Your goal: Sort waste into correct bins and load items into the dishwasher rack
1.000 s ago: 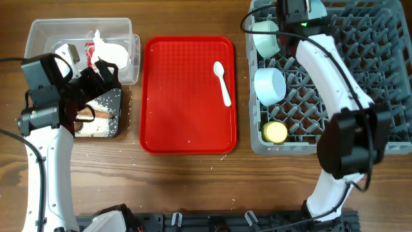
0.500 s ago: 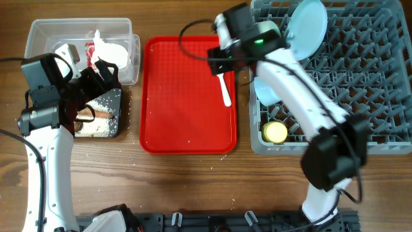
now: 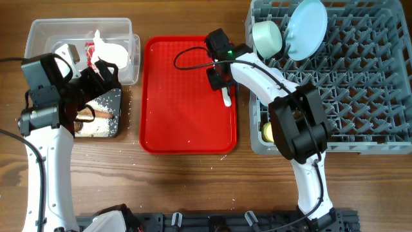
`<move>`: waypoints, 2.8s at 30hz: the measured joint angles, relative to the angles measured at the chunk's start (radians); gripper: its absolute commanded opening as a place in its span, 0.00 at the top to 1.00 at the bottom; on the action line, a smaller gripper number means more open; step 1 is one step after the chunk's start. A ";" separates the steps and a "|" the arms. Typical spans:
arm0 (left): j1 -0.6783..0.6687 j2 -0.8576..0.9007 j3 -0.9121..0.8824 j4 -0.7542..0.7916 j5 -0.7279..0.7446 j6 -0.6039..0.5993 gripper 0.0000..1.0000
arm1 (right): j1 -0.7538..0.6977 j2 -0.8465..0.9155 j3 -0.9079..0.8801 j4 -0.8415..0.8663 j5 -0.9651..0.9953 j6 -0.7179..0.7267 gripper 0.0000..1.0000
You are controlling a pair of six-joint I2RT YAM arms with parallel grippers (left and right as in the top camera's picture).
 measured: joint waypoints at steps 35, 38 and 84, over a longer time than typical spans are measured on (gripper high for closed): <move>0.000 0.000 0.000 0.000 0.000 0.000 0.00 | -0.128 -0.526 0.058 -0.400 0.130 0.359 0.96; 0.000 0.000 0.000 0.000 0.000 0.000 0.00 | -0.285 -0.559 0.058 -0.546 0.213 0.601 0.96; 0.000 0.000 0.000 0.000 0.000 0.000 0.00 | -0.343 -1.423 -0.414 -0.317 -0.053 0.151 0.00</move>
